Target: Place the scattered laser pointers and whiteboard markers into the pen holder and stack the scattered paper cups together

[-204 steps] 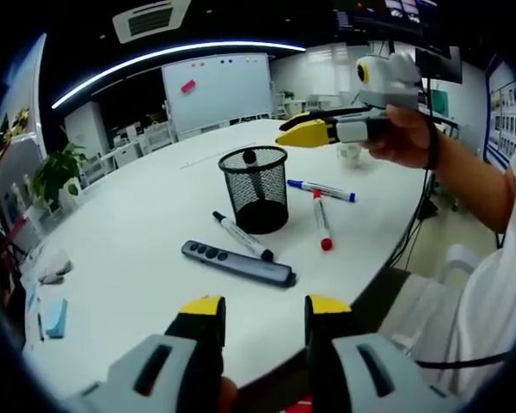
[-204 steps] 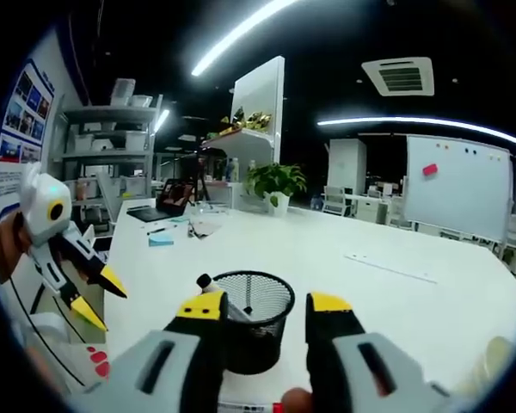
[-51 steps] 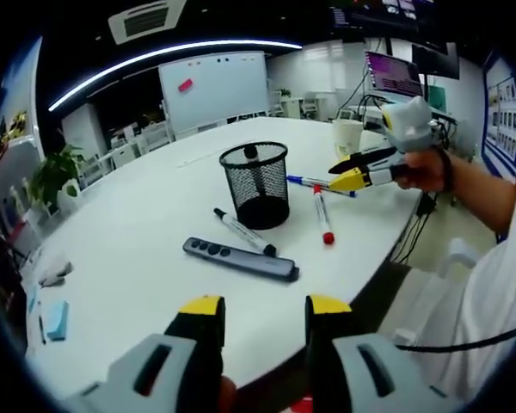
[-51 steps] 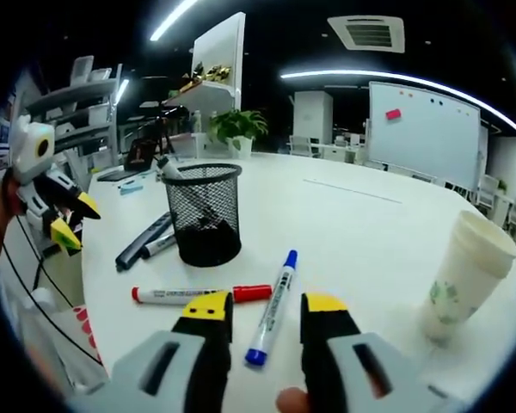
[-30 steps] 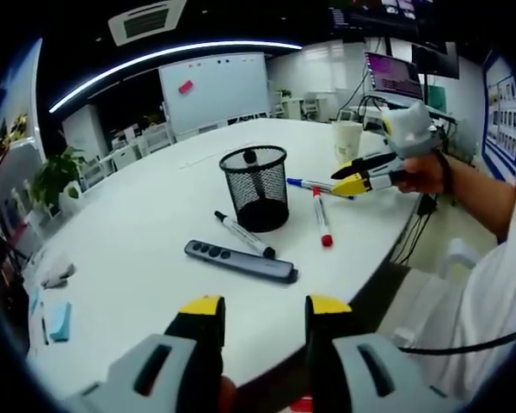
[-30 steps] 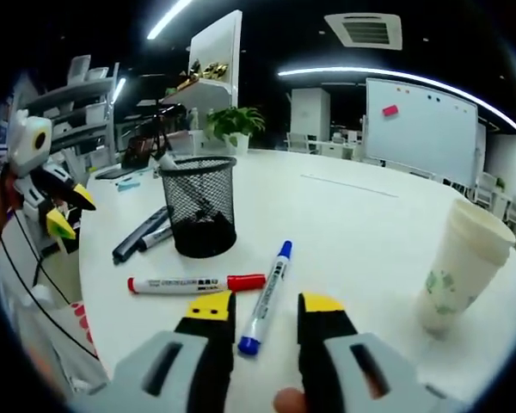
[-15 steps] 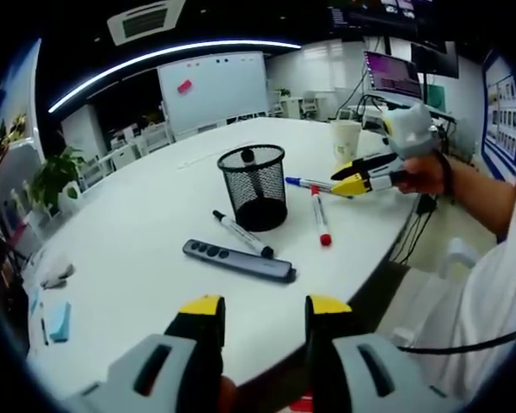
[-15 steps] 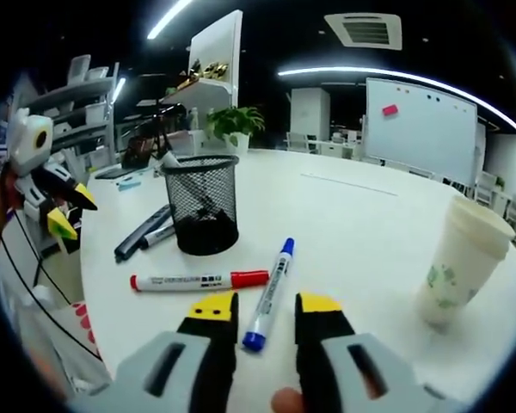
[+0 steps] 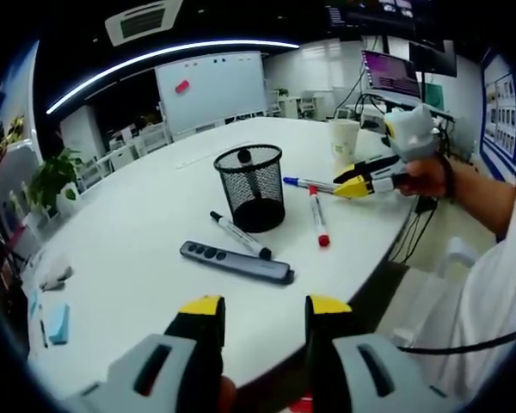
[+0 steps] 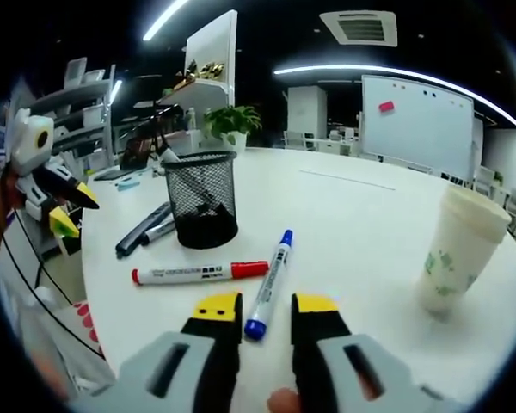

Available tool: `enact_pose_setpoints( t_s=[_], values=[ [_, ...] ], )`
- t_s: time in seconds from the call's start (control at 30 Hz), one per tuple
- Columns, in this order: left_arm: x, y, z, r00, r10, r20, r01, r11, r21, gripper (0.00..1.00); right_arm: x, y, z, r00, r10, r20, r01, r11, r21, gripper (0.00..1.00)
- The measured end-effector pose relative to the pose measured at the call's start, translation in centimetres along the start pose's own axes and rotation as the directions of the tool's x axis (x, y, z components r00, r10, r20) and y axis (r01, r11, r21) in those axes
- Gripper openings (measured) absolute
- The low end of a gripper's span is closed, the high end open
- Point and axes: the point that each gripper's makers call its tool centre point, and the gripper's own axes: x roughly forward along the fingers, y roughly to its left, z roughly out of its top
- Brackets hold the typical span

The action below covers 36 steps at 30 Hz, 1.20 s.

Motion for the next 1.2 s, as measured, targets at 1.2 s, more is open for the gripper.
enact_pose_setpoints(
  t_s=[1.2],
  values=[
    [-0.22, 0.05, -0.24, 1.000, 0.006, -0.011, -0.006, 1.000, 0.003, 0.38, 0.17, -0.34, -0.76, 1.000, -0.027, 0.001, 0.027, 1.000, 0.014, 0.11]
  ],
)
